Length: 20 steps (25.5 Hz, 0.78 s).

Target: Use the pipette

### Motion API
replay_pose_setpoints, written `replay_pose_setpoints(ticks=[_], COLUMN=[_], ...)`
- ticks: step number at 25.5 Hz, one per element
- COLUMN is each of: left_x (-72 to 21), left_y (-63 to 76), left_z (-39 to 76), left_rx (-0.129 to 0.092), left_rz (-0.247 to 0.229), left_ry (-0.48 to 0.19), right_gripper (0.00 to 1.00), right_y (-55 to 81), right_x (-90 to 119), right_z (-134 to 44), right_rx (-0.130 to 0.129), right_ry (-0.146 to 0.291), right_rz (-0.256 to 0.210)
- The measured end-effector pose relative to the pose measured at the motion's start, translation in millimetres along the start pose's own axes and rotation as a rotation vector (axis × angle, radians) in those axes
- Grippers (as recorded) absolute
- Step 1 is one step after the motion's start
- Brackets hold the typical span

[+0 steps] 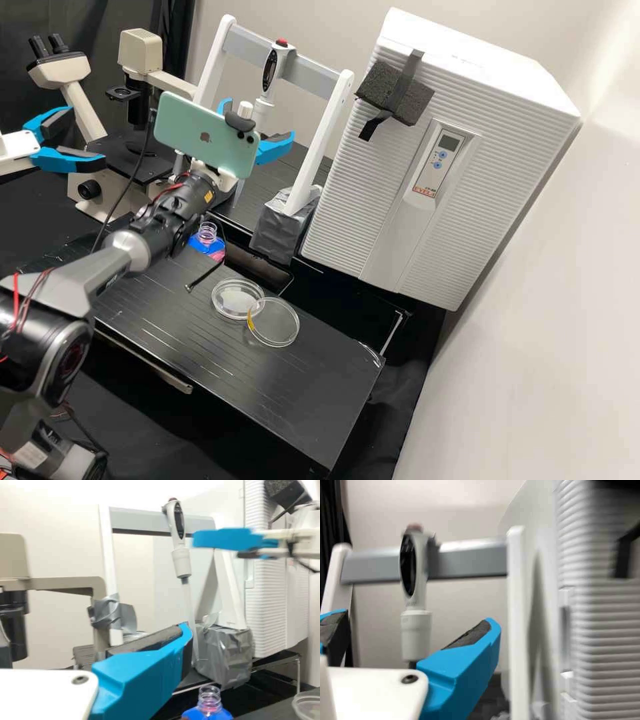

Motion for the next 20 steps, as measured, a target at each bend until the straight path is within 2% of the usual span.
replay_pose_setpoints(ticks=[3, 4, 6, 8, 9, 11, 12, 13, 14, 17, 20], left_x=[-13.6, -18.0, -26.3, -35.6, -38.2, -44.7, -48.2, -50.9, -53.2, -58.3, -58.0], left_y=[-2.3, -3.0, -4.1, -6.5, -7.0, -9.0, -10.5, -10.5, -11.0, -14.1, -14.9], left_z=[-2.2, -2.2, -3.0, -4.7, -6.1, -7.4, -6.5, -7.1, -6.9, -8.5, -8.5], left_rx=[0.008, 0.018, 0.044, 0.080, 0.088, 0.119, 0.120, 0.139, 0.149, 0.151, 0.149], left_rz=[0.008, 0.012, 0.018, 0.022, 0.029, 0.042, 0.049, 0.057, 0.057, 0.047, 0.044], left_ry=[0.044, 0.053, 0.079, 0.133, 0.164, 0.223, 0.258, 0.293, 0.302, 0.308, 0.307], right_gripper=[1.00, 1.00, 1.00, 1.00, 1.00, 1.00, 1.00, 1.00, 1.00, 1.00, 1.00], right_y=[5.1, 6.1, 5.3, 2.4, 0.9, -2.2, -3.9, -5.0, -6.5, -12.0, -16.1], right_x=[-17, -21, -28, -37, -40, -48, -52, -56, -59, -69, -76], right_z=[12.2, 14.8, 22.5, 33.7, 38.0, 47.1, 52.7, 58.4, 63.7, 77.8, 84.8], right_rx=[-0.013, -0.016, -0.015, -0.021, -0.024, -0.028, -0.035, -0.041, -0.045, -0.043, -0.045], right_ry=[0.010, 0.015, 0.004, -0.025, -0.035, -0.043, -0.039, -0.034, -0.034, -0.042, -0.068], right_rz=[0.061, 0.080, 0.106, 0.148, 0.163, 0.192, 0.219, 0.244, 0.260, 0.291, 0.278])
